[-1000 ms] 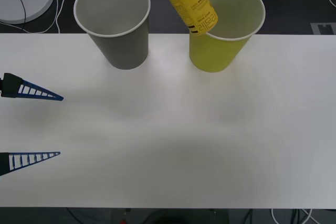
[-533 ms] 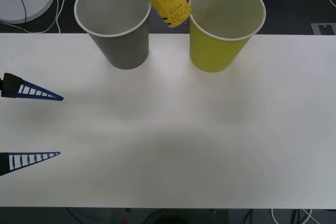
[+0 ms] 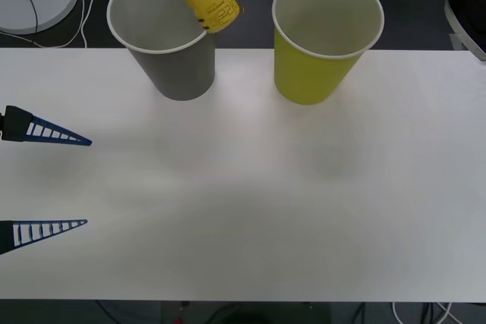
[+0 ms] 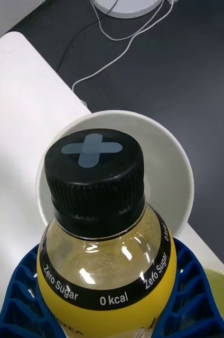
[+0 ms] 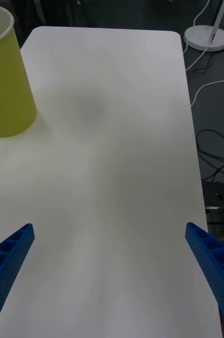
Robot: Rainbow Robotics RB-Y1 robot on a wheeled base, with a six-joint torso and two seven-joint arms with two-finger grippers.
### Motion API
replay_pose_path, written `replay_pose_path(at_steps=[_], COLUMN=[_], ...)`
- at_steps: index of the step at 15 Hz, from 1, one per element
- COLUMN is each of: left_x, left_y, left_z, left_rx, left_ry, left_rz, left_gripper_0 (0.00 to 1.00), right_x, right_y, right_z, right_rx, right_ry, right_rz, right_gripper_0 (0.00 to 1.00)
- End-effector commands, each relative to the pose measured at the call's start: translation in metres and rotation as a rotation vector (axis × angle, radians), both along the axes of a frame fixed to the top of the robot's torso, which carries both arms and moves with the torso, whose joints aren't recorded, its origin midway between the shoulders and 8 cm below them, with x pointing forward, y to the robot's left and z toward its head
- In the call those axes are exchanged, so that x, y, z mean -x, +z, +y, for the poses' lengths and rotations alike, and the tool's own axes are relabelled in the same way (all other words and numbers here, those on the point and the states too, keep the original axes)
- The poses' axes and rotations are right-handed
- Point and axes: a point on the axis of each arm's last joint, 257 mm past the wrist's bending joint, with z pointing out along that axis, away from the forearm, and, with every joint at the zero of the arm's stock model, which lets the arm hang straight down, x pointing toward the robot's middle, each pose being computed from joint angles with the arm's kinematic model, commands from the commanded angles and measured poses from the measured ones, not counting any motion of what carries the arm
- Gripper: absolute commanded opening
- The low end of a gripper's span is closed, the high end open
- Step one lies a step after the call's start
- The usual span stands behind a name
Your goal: Put the can into the green bin and the plastic bottle into the gray bin
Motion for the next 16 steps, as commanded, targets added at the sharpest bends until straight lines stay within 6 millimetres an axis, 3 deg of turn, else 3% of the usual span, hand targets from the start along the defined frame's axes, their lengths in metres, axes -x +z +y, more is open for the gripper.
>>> replay_pose_path(at_steps=[1,9,16], left_x=[0.000,0.000,0.000], left_y=[0.000,0.000,0.000], left_z=[0.000,0.000,0.000], left_rx=[0.000,0.000,0.000], left_ry=[0.000,0.000,0.000], left_rz=[0.000,0.000,0.000], left_gripper_0=[1.00,1.00,1.00], right_x=[-0.008,-0.025,-0.027], right_y=[0.000,-0.014,-0.016], right_z=[0.011,0.034,0.055], right_rx=[-0.009,-0.024,-0.062], right_ry=[-0.008,-0.053,-0.075], right_rz=[-0.028,-0.050,-0.049], right_gripper_0=[0.00,0.00,0.00])
